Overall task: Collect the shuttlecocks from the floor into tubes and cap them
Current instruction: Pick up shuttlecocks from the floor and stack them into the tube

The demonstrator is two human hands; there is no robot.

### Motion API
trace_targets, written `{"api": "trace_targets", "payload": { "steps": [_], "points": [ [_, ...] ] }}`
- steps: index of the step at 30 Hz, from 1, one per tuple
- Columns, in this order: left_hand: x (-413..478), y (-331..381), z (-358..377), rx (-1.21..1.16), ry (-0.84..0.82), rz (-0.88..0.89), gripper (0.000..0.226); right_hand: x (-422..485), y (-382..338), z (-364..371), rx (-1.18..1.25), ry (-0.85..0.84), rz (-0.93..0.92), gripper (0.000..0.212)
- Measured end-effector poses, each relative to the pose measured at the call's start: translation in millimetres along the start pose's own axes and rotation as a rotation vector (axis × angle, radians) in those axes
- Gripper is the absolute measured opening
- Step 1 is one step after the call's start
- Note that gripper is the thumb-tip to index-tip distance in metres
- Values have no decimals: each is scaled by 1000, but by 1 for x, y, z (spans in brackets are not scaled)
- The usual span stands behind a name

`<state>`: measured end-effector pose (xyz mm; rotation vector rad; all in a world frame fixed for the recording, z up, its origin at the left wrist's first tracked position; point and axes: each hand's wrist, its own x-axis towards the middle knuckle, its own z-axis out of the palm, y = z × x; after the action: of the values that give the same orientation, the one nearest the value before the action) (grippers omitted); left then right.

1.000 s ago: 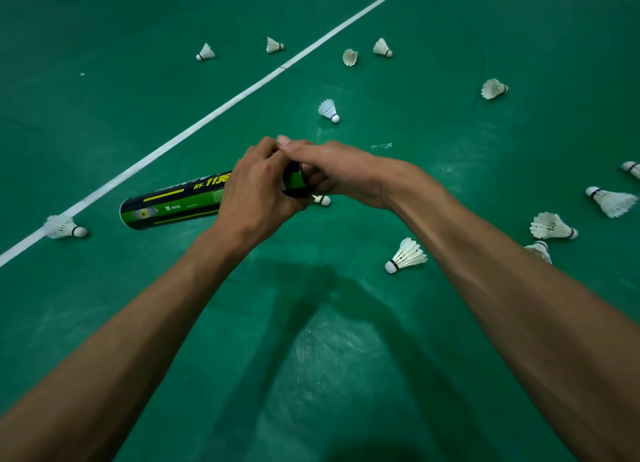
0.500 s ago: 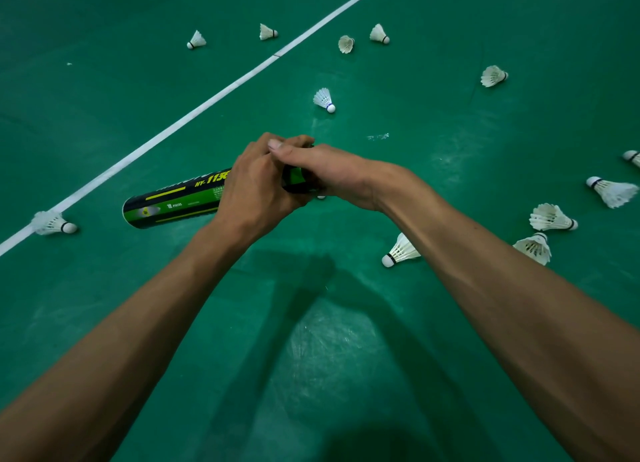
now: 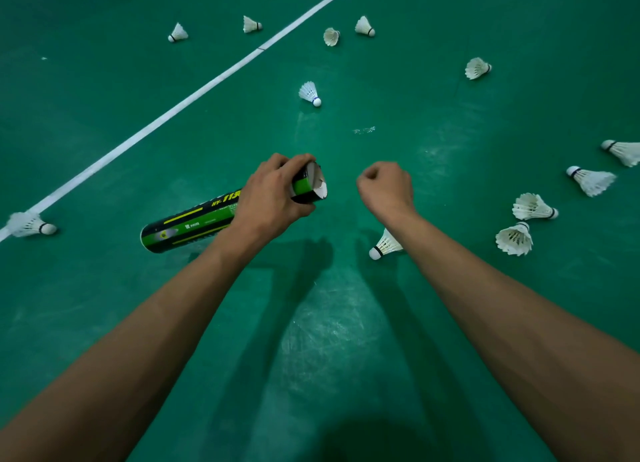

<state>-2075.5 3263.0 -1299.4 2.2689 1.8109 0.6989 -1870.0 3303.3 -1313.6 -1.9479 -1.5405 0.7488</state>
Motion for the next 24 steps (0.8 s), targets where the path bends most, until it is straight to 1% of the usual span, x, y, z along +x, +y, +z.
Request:
{"api": "trace_targets", "payload": {
  "steps": [1, 3, 5, 8, 10, 11, 13, 15, 17, 18, 20, 22, 24],
  "points": [
    [0, 1, 3, -22, 0, 9, 82, 1, 19, 4, -56, -21, 78, 24],
    [0, 4, 8, -60, 4, 34, 81, 1, 54, 11, -157, -84, 198, 42],
    [-1, 8, 11, -67, 23, 86, 79, -2, 79, 13, -219, -128, 266, 49],
    [-2, 10, 12, -89, 83, 164, 75, -8, 102, 13, -230, -232, 239, 59],
    [-2, 7, 10, -125, 95, 192, 74, -12, 112, 16, -226, -287, 218, 64],
    [-3, 4, 8, -133, 95, 197, 74, -13, 117, 20, -228, -288, 224, 62],
    [-5, 2, 6, -130, 98, 196, 72, -16, 123, 27, -226, -262, 256, 47],
    [-8, 1, 5, -125, 99, 185, 71, -19, 127, 33, -200, -286, 289, 33],
    [-9, 1, 6, -123, 96, 174, 71, -23, 126, 37, -159, -302, 274, 26],
    [-9, 1, 7, -118, 98, 168, 70, -24, 121, 37, -113, -272, 258, 23],
    [-8, -1, 8, -103, 118, 147, 70, -22, 104, 34, 34, -148, 223, 21],
    [-5, -4, 9, -80, 150, 114, 71, -16, 77, 25, 187, -7, 145, 21],
    [-1, -8, 10, -50, 177, 84, 73, -10, 42, 12, 331, 117, 37, 14]
  ]
}}
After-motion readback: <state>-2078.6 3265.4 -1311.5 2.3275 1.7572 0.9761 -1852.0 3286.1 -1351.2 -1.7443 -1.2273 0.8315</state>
